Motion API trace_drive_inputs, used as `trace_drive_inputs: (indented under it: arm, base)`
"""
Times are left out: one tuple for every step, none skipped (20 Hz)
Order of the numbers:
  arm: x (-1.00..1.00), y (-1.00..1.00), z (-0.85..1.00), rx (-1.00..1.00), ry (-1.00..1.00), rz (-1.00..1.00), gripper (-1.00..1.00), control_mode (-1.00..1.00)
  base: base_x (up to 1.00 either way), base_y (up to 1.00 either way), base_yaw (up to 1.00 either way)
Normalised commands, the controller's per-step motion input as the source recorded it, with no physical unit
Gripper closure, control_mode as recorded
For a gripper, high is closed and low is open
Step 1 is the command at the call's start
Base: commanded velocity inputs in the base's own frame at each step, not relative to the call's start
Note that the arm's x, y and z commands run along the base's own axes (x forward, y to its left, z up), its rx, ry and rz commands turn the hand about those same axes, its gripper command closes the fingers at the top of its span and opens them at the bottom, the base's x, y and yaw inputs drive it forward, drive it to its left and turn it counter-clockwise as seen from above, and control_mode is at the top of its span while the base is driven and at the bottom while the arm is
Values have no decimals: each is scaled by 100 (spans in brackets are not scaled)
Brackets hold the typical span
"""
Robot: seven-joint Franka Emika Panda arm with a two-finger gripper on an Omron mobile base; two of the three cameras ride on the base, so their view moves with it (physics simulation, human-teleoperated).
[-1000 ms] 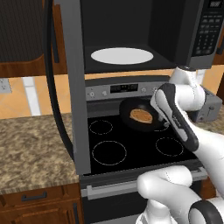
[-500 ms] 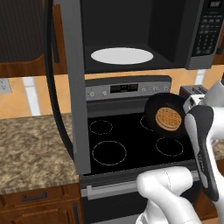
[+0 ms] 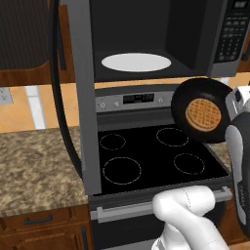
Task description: Open the microwave, place the bowl with waffle inside the microwave, then close the microwave door and turn it on.
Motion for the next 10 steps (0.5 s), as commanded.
trace_drive_inputs:
  arm:
    - [0, 14, 100, 0, -43, -1, 100, -100]
    - [0, 14, 100, 0, -39, -2, 100, -100]
    - [0, 14, 100, 0, -39, -3, 100, -100]
    - [9, 19, 100, 0, -41, -3, 100, -100]
    - [21, 21, 93, 0, -39, -1, 100, -100]
    - [29, 27, 89, 0, -39, 0, 100, -100]
    - [37, 36, 88, -4, -26, 0, 100, -100]
    - [51, 44, 86, -11, -3, 0, 100, -100]
    - [55, 50, 86, -19, 0, 3, 100, -100]
    - [54, 49, 86, -25, 19, 6, 100, -100]
  base:
    - [0, 0, 0]
    - [0, 0, 0]
    - [0, 0, 0]
    - [0, 0, 0]
    - [0, 0, 0]
    - [0, 0, 0]
    - [0, 0, 0]
    - [0, 0, 0]
    - [0, 0, 0]
    - [0, 0, 0]
